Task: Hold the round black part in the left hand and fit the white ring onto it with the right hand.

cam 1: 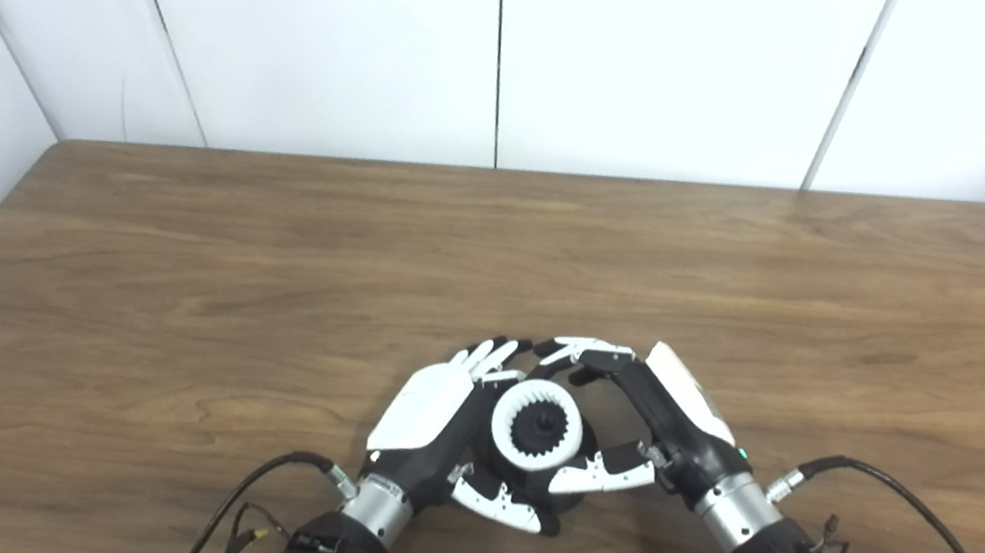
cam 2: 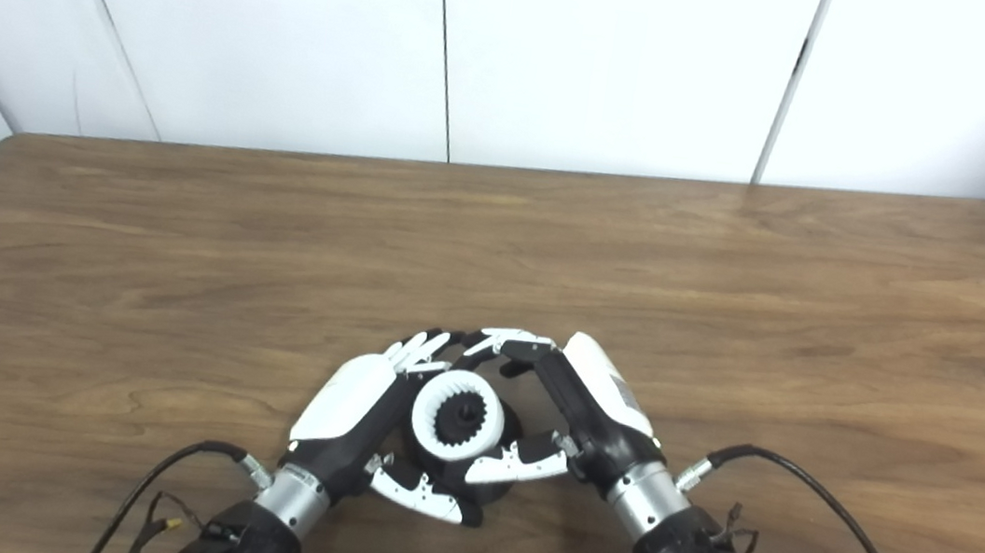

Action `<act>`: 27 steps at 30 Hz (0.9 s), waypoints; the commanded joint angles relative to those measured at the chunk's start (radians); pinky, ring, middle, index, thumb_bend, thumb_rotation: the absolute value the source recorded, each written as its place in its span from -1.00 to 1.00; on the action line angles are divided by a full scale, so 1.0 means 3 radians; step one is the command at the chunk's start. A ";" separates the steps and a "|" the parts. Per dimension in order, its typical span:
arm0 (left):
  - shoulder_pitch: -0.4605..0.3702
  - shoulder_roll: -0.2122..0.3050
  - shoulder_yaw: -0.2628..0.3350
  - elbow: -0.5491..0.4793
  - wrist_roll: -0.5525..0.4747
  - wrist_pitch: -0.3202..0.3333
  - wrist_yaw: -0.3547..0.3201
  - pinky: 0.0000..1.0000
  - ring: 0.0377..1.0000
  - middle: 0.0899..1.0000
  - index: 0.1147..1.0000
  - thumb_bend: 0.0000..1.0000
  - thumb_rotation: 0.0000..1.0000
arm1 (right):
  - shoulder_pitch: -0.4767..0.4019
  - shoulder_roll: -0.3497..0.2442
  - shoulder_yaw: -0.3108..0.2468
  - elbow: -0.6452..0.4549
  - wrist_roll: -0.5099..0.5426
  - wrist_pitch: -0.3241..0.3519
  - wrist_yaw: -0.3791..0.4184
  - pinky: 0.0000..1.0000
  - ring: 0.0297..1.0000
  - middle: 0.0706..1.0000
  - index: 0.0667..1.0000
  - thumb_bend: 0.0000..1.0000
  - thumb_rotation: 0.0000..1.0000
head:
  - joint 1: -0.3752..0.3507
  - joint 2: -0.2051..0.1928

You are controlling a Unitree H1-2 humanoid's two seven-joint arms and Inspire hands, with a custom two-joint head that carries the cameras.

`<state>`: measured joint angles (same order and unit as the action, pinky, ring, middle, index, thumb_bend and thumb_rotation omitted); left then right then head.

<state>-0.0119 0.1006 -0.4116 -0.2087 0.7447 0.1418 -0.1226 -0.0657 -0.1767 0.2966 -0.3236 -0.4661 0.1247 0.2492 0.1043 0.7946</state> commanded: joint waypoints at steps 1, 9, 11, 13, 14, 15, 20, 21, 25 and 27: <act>-0.0012 0.0007 -0.0017 -0.0007 0.0056 0.0017 -0.0019 1.00 1.00 0.93 0.08 1.00 -0.46 | -0.0084 0.0025 0.0008 0.0014 -0.0023 -0.0060 -0.0035 0.43 0.63 0.56 -0.11 0.04 -0.72 | 0.0008 0.0007; -0.0016 0.0029 -0.0008 -0.0037 0.0053 0.0058 -0.0059 1.00 1.00 0.95 0.08 1.00 -0.45 | -0.0063 0.0017 -0.0013 0.0098 -0.0070 -0.0030 -0.0096 0.43 0.63 0.56 -0.11 0.04 -0.72 | 0.0003 0.0015; -0.0013 0.0038 -0.0003 -0.0036 0.0047 0.0036 -0.0041 1.00 1.00 0.94 0.07 1.00 -0.46 | -0.0060 0.0009 -0.0032 0.0107 -0.0052 -0.0035 -0.0113 0.42 0.63 0.57 -0.11 0.04 -0.72 | -0.0011 0.0017; -0.0011 0.0044 0.0001 -0.0052 0.0046 0.0058 -0.0063 1.00 1.00 0.94 0.08 1.00 -0.46 | -0.0060 0.0001 -0.0053 0.0107 -0.0024 -0.0051 -0.0122 0.42 0.63 0.57 -0.11 0.04 -0.72 | -0.0028 0.0021; -0.0010 0.0047 0.0003 -0.0061 0.0042 0.0072 -0.0077 1.00 1.00 0.94 0.08 1.00 -0.46 | -0.0060 0.0000 -0.0063 0.0101 -0.0015 -0.0054 -0.0125 0.41 0.63 0.57 -0.11 0.04 -0.72 | -0.0035 0.0023; -0.0009 0.0049 0.0006 -0.0066 0.0037 0.0079 -0.0085 1.00 1.00 0.94 0.08 1.00 -0.46 | -0.0061 0.0000 -0.0072 0.0093 -0.0007 -0.0053 -0.0126 0.41 0.62 0.57 -0.11 0.04 -0.72 | -0.0040 0.0025; -0.0008 0.0062 0.0019 -0.0063 0.0015 0.0052 -0.0068 1.00 1.00 0.94 0.08 1.00 -0.47 | -0.0053 -0.0005 -0.0129 0.0043 0.0021 -0.0019 -0.0132 0.44 0.63 0.57 -0.11 0.04 -0.72 | -0.0053 0.0035; -0.0008 0.0066 0.0020 -0.0056 0.0013 0.0037 -0.0055 1.00 1.00 0.94 0.07 1.00 -0.48 | -0.0047 -0.0008 -0.0139 0.0037 0.0030 -0.0019 -0.0134 0.44 0.63 0.57 -0.11 0.04 -0.72 | -0.0056 0.0039; -0.0010 0.0077 0.0023 -0.0077 0.0014 0.0060 -0.0088 1.00 1.00 0.94 0.08 1.00 -0.48 | -0.0007 -0.0012 -0.0168 0.0025 0.0046 -0.0039 -0.0143 0.41 0.61 0.56 -0.11 0.04 -0.72 | -0.0058 0.0054; -0.0009 0.0079 0.0029 -0.0081 0.0006 0.0046 -0.0083 1.00 1.00 0.94 0.08 1.00 -0.49 | 0.0021 -0.0009 -0.0177 0.0013 0.0055 -0.0026 -0.0141 0.41 0.61 0.56 -0.11 0.04 -0.72 | -0.0065 0.0062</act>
<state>-0.0123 0.1047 -0.4092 -0.2190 0.7380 0.1546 -0.1382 -0.0495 -0.1748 0.2698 -0.3003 -0.4476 0.1172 0.2294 0.0859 0.8115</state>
